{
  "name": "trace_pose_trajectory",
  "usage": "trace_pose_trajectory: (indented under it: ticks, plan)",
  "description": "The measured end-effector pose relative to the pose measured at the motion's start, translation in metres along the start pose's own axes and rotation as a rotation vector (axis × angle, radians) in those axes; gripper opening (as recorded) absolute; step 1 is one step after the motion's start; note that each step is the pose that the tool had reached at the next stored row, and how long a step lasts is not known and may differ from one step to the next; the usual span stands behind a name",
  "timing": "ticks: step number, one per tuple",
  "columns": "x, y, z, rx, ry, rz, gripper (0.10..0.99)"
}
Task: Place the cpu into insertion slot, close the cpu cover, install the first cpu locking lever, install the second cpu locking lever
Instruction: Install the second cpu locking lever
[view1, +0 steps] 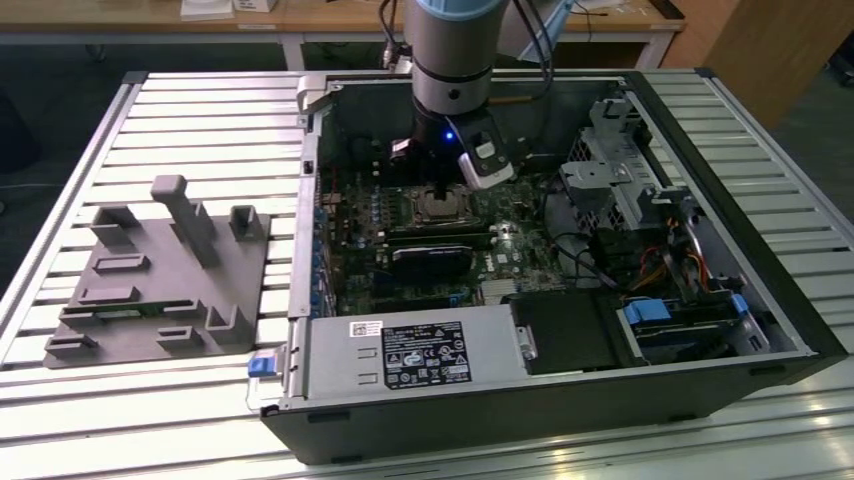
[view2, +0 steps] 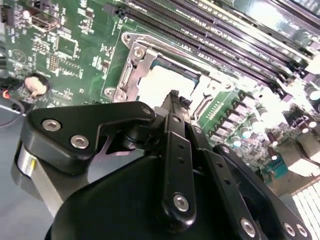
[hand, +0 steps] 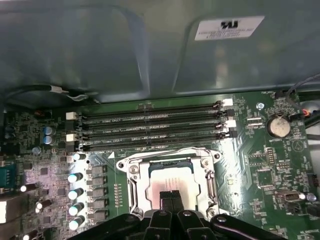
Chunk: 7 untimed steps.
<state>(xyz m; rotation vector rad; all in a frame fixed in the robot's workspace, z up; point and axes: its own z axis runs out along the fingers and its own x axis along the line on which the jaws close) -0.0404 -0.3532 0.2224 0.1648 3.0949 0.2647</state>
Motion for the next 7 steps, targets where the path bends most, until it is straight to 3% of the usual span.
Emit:
trace_pose_trajectory:
  ticks: [7]
  plan:
    - [0.0000,0.0001,-0.0003,0.001,-0.0003,0.000,0.106]
